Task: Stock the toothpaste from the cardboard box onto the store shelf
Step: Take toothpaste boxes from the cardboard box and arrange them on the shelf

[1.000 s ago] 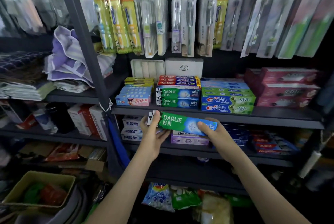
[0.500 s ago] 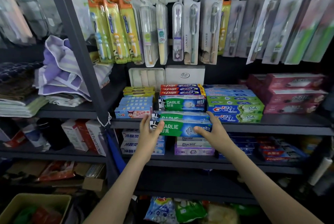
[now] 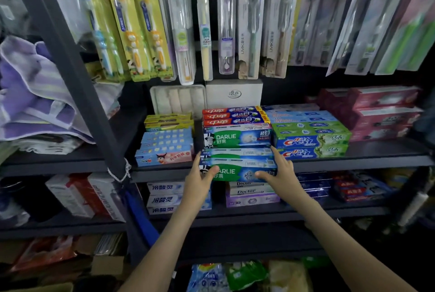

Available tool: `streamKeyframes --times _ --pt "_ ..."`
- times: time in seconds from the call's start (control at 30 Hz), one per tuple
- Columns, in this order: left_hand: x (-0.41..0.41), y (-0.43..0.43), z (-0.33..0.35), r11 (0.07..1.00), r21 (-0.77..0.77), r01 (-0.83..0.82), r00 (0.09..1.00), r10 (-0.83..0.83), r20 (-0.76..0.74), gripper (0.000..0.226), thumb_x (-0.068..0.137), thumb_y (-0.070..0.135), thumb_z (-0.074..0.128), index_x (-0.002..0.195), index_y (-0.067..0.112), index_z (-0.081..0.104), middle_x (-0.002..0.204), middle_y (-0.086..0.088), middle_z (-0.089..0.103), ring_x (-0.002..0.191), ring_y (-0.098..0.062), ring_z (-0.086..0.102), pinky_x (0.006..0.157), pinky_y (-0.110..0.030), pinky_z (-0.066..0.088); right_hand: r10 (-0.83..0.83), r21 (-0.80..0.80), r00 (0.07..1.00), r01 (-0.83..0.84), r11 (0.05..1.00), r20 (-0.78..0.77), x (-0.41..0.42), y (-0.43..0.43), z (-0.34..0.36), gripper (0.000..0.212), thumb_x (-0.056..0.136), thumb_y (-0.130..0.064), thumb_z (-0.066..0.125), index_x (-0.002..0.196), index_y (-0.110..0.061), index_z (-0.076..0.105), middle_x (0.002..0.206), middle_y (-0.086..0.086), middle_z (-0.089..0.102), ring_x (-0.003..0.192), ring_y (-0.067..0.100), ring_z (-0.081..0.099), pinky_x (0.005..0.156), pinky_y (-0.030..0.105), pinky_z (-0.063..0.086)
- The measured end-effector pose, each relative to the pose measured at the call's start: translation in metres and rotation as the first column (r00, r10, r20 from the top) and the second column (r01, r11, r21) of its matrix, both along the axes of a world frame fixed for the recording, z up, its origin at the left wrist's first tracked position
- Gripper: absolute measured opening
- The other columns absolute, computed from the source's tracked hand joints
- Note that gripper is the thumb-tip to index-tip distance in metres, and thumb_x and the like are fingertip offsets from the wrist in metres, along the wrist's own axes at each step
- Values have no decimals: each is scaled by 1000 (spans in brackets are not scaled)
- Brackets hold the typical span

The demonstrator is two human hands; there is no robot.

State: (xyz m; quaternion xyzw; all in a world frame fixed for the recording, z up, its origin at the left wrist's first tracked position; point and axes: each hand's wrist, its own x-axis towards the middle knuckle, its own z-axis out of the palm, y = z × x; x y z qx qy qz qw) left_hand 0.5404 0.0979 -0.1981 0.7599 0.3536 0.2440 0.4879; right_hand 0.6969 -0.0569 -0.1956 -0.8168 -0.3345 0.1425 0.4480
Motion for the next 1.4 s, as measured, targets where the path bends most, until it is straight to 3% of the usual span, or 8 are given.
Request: streamKeyframes --times 0.13,0.3,0.53,0.67,0.83,0.93,1.1,1.4 --pt "4 -1 -2 1000 -26 -4 995 6 101 69 88 45 61 147 26 30 143 3 38 118 -15 46 94 -30 39 -16 16 997 17 1000 -73 3 -6 -1 87 84 -37 69 152 -27 15 155 2 22 145 22 4 113 50 22" --pt "-3 -3 19 995 -97 4 975 18 223 54 81 41 72 118 25 36 120 12 41 106 -5 45 83 -20 35 19 48 990 -13 999 -137 1 -14 10 76 83 -46 63 149 -31 28 150 2 35 138 23 32 109 40 32" --pt "-11 7 56 976 -177 123 972 -82 220 44 77 53 71 110 29 53 113 24 47 115 -7 47 96 -37 42 4 78 996 4 997 -91 -3 -11 41 53 87 -44 63 135 -30 47 124 -5 55 112 16 52 88 31 42" --pt "-19 5 70 918 -374 133 930 15 368 57 65 50 71 101 13 47 110 -7 63 89 -18 70 68 -35 59 15 80 999 -12 997 -39 -4 -2 62 43 88 -37 65 128 -26 55 107 -10 53 102 12 51 80 25 38" --pt "-26 11 83 887 -458 53 869 184 459 50 68 55 56 96 14 48 94 -5 63 82 -16 67 62 -31 59 116 157 986 -96 983 -119 3 7 94 17 90 -30 64 106 -30 66 106 21 60 101 36 57 77 30 42" --pt "-29 21 87 893 -449 -36 848 265 459 51 77 57 51 102 12 49 100 -8 62 81 -18 66 54 -27 56 116 215 986 -88 973 -121 15 13 110 14 93 -21 60 103 -19 69 89 13 60 86 25 57 75 27 44" --pt "-42 54 86 831 -483 -276 708 516 482 20 100 30 50 91 13 46 90 -6 55 73 -17 60 41 -21 50 -9 351 988 63 934 -154 61 26 115 12 94 -13 59 102 -15 67 86 5 64 83 17 58 75 28 48" --pt "-50 85 84 694 -484 -533 444 716 539 21 100 27 49 82 23 39 85 5 48 67 -6 55 43 -19 52 -43 253 999 43 967 -5 109 74 101 15 92 -13 62 107 -17 60 109 8 59 91 16 58 82 30 48"
